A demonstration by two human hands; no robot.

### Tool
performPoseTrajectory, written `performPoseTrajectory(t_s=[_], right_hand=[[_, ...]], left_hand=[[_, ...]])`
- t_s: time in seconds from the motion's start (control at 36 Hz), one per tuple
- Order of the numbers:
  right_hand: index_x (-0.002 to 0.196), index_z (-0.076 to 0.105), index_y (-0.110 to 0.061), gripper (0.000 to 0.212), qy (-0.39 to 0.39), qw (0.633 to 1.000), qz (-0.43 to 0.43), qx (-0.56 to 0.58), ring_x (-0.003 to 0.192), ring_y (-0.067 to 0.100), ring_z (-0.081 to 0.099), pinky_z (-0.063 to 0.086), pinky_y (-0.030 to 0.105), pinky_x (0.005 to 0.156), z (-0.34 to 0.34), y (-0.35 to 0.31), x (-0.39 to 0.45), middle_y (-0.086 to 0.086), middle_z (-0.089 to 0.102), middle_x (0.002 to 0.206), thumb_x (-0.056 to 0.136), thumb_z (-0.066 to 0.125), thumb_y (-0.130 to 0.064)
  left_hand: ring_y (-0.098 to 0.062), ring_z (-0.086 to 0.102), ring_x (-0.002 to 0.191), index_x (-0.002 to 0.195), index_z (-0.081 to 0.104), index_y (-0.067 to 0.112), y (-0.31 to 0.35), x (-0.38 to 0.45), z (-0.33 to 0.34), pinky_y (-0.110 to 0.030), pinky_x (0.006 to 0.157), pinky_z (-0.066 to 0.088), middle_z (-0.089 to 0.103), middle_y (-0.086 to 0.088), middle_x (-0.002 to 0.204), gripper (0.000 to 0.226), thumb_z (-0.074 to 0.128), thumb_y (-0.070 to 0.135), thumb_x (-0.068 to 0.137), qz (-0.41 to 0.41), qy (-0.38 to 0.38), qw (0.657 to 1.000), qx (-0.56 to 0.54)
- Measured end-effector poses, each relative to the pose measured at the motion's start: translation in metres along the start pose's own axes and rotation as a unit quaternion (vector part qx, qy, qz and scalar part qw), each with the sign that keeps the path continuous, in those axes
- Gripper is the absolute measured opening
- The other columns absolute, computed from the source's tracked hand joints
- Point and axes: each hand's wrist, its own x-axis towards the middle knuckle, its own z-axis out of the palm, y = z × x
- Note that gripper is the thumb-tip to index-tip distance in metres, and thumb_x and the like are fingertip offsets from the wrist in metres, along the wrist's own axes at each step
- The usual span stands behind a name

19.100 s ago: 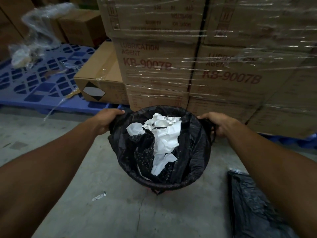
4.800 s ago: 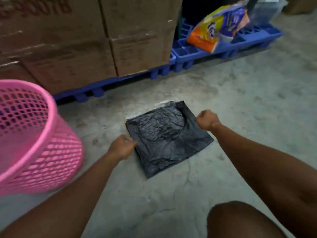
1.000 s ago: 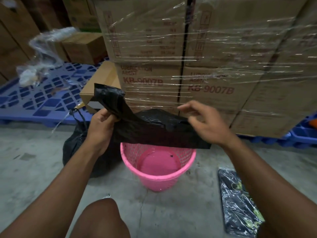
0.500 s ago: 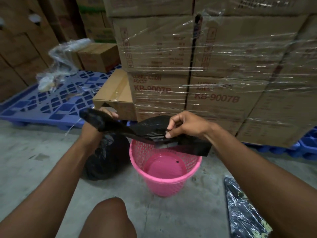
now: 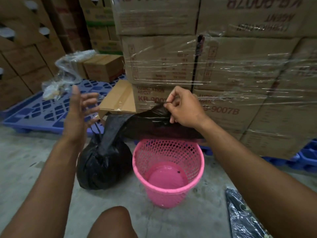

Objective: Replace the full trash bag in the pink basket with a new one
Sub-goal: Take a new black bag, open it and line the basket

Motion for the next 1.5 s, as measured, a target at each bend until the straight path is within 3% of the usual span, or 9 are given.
performPoseTrajectory(t_s=[0.19, 0.33, 0.47, 0.64, 0.78, 0.92, 1.14, 1.28, 1.5], right_hand=[[0.088, 0.052, -0.015, 0.015, 0.053, 0.995, 0.039, 0.077, 0.053, 0.016, 0.074, 0.06, 0.035, 0.054, 0.006, -0.017, 0.004, 0.007, 0.069, 0.064, 0.092, 0.064, -0.006], [0.082, 0.046, -0.024, 0.032, 0.072, 0.994, 0.024, 0.079, 0.063, 0.018, 0.074, 0.06, 0.038, 0.061, 0.001, -0.011, 0.009, 0.011, 0.069, 0.083, 0.079, 0.073, -0.007], [0.067, 0.045, -0.021, 0.028, 0.051, 0.991, -0.109, -0.062, 0.062, 0.002, 0.05, 0.037, 0.023, 0.058, -0.021, -0.007, 0.004, -0.01, 0.052, 0.064, 0.07, 0.069, -0.006], [0.065, 0.047, -0.02, 0.024, 0.066, 0.987, -0.131, -0.059, 0.063, 0.004, 0.052, 0.041, 0.025, 0.058, -0.017, -0.015, 0.002, -0.008, 0.054, 0.063, 0.067, 0.068, -0.009], [0.076, 0.054, -0.016, 0.015, 0.103, 0.981, -0.159, -0.034, 0.061, 0.009, 0.055, 0.045, 0.029, 0.058, -0.014, -0.022, 0.001, -0.007, 0.056, 0.075, 0.071, 0.069, -0.013], [0.102, 0.059, -0.02, 0.036, 0.067, 0.967, -0.215, -0.117, 0.079, 0.012, 0.054, 0.052, 0.035, 0.069, -0.014, -0.011, -0.016, -0.001, 0.046, 0.111, 0.067, 0.065, -0.021], [0.118, 0.061, -0.024, 0.038, 0.106, 0.965, -0.178, -0.162, 0.088, 0.017, 0.059, 0.055, 0.039, 0.068, 0.01, 0.012, -0.018, -0.002, 0.046, 0.111, 0.082, 0.07, -0.032], [0.09, 0.066, -0.018, 0.013, 0.141, 0.957, -0.187, -0.171, 0.08, 0.016, 0.055, 0.049, 0.035, 0.063, 0.016, 0.019, -0.016, -0.001, 0.048, 0.098, 0.082, 0.071, -0.027], [0.084, 0.063, -0.014, 0.007, 0.067, 0.912, -0.287, -0.286, 0.091, 0.03, 0.056, 0.046, 0.043, 0.072, 0.027, 0.036, -0.056, 0.007, 0.061, 0.104, 0.08, 0.066, -0.019]], left_hand=[[-0.011, 0.044, 0.116, 0.137, 0.036, 0.048, 0.022, -0.011, 0.057, -0.039, 0.1, 0.049, 0.039, -0.001, 0.136, 0.096, 0.078, 0.081, 0.057, 0.138, -0.098, 0.875, 0.453], [-0.007, 0.069, 0.069, 0.092, 0.069, 0.031, 0.014, 0.011, 0.059, -0.037, 0.072, 0.059, 0.072, 0.007, 0.074, 0.02, 0.071, 0.014, 0.082, 0.176, -0.139, 0.88, 0.418], [-0.009, 0.068, 0.078, 0.093, 0.068, 0.026, 0.029, 0.017, 0.047, -0.031, 0.073, 0.058, 0.069, 0.006, 0.085, 0.013, 0.071, 0.014, 0.089, 0.262, -0.187, 0.884, 0.34], [-0.003, 0.064, 0.093, 0.112, 0.063, 0.034, 0.004, 0.001, 0.084, -0.024, 0.076, 0.052, 0.066, 0.012, 0.104, 0.051, 0.074, 0.068, 0.075, 0.274, -0.222, 0.867, 0.353], [0.002, 0.069, 0.085, 0.101, 0.077, 0.025, -0.003, 0.019, 0.096, -0.03, 0.069, 0.052, 0.077, 0.009, 0.089, 0.014, 0.072, 0.035, 0.091, 0.208, -0.247, 0.898, 0.297], [-0.015, 0.062, 0.09, 0.107, 0.07, -0.008, 0.019, 0.034, 0.094, -0.027, 0.078, 0.051, 0.073, -0.016, 0.098, 0.025, 0.061, 0.014, 0.101, 0.118, -0.314, 0.929, 0.155], [-0.029, 0.073, 0.107, 0.115, 0.072, -0.004, 0.033, 0.049, 0.087, -0.043, 0.097, 0.057, 0.075, -0.02, 0.115, 0.036, 0.059, 0.028, 0.102, 0.018, -0.409, 0.903, 0.13], [-0.032, 0.073, 0.107, 0.111, 0.074, -0.003, 0.028, 0.054, 0.088, -0.04, 0.097, 0.057, 0.076, -0.02, 0.114, 0.042, 0.052, 0.032, 0.105, -0.006, -0.397, 0.906, 0.146], [-0.023, 0.057, 0.064, 0.07, 0.062, 0.002, 0.018, 0.091, 0.096, -0.035, 0.068, 0.047, 0.061, -0.011, 0.069, 0.052, 0.055, 0.043, 0.102, 0.058, -0.177, 0.949, 0.253]])
